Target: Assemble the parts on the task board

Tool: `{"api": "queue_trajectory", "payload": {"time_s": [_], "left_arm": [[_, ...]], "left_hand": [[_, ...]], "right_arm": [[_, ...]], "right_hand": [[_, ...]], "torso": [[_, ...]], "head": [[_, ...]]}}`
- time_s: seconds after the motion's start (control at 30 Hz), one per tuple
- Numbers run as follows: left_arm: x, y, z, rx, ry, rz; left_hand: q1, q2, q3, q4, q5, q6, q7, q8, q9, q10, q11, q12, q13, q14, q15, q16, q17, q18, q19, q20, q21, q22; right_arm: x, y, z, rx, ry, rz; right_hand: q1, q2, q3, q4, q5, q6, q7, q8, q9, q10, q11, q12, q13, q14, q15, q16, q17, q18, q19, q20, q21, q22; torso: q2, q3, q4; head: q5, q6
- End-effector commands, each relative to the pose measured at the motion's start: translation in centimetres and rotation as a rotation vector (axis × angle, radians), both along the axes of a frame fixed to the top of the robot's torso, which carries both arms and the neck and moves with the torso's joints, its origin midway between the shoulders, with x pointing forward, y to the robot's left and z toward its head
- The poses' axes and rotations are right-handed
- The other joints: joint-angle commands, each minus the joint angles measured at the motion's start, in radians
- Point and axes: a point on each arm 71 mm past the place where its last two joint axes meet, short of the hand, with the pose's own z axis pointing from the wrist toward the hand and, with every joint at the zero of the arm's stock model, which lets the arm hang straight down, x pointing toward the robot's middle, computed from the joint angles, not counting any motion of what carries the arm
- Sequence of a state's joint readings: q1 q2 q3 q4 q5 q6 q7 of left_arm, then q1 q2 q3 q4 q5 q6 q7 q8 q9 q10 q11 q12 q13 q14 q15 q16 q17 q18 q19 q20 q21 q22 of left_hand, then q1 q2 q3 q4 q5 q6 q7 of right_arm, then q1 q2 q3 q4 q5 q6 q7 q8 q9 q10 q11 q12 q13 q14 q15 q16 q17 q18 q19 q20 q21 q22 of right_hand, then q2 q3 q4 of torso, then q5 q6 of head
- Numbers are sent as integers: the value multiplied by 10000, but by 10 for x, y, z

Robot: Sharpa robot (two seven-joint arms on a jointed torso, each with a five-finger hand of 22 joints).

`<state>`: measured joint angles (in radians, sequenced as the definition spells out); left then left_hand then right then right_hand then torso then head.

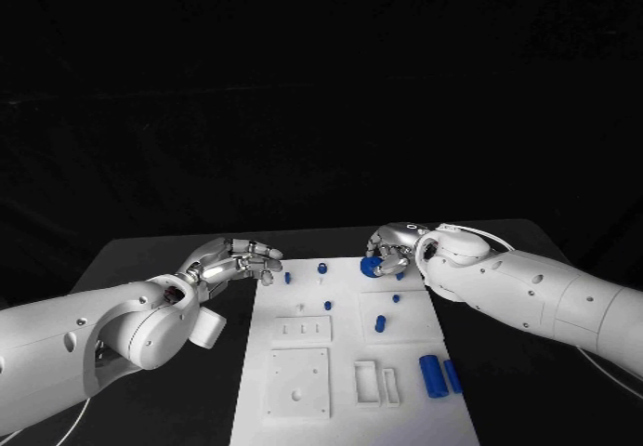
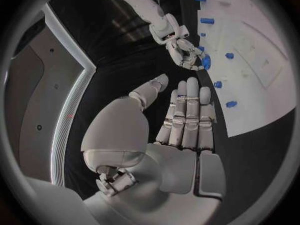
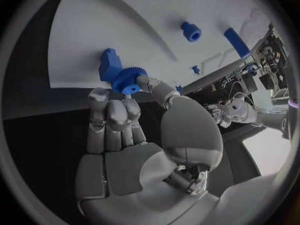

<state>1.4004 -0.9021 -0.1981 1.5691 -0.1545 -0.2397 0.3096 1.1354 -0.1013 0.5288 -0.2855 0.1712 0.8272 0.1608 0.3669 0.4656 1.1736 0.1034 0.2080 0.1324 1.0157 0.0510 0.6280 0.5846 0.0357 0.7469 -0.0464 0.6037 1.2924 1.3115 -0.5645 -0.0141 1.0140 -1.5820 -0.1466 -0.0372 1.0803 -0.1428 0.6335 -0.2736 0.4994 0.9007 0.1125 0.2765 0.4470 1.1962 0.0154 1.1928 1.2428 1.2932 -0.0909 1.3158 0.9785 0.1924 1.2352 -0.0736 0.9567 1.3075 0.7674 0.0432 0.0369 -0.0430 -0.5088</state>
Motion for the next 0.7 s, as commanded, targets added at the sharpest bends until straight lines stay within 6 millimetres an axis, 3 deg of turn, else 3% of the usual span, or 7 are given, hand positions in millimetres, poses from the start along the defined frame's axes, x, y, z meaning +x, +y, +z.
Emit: {"api": "queue_trajectory", "payload": {"time_s": [0.03,0.33,0.7], "left_arm": [[-1,-2,1,-26,-49,-170],[-1,-2,1,11,-21,-99],[-1,-1,1,11,-40,-66]], "left_hand": [[-15,76,37,-16,65,-43,55,-34,12,20,34,-36,-16,-66,-19,40,-16,48,0,-35,47,-14],[-17,90,40,-12,69,-42,56,-37,15,20,35,-39,-16,-65,-19,44,-19,48,2,-35,49,-15],[-17,94,41,-13,72,-40,57,-39,18,23,35,-42,-16,-63,-20,47,-22,48,4,-35,51,-16]], "right_arm": [[-5,-1,-16,-595,236,53],[-9,6,-5,-503,-1246,59],[-22,18,8,-389,-2315,265]], "right_hand": [[-140,35,33,0,53,438,105,164,73,37,-55,58,2,22,-83,-40,20,694,16,32,76,200],[-438,-151,-215,64,-388,500,73,190,87,63,-86,67,-10,47,-116,-68,74,694,53,-14,121,179],[-262,-308,94,249,-761,612,25,227,102,184,-133,105,-4,74,-163,-96,141,694,109,-70,106,143]], "torso": [[2,-3,4],[7,-14,7],[-10,-25,2]], "head": [[-13,-8],[2,11],[13,58]]}}
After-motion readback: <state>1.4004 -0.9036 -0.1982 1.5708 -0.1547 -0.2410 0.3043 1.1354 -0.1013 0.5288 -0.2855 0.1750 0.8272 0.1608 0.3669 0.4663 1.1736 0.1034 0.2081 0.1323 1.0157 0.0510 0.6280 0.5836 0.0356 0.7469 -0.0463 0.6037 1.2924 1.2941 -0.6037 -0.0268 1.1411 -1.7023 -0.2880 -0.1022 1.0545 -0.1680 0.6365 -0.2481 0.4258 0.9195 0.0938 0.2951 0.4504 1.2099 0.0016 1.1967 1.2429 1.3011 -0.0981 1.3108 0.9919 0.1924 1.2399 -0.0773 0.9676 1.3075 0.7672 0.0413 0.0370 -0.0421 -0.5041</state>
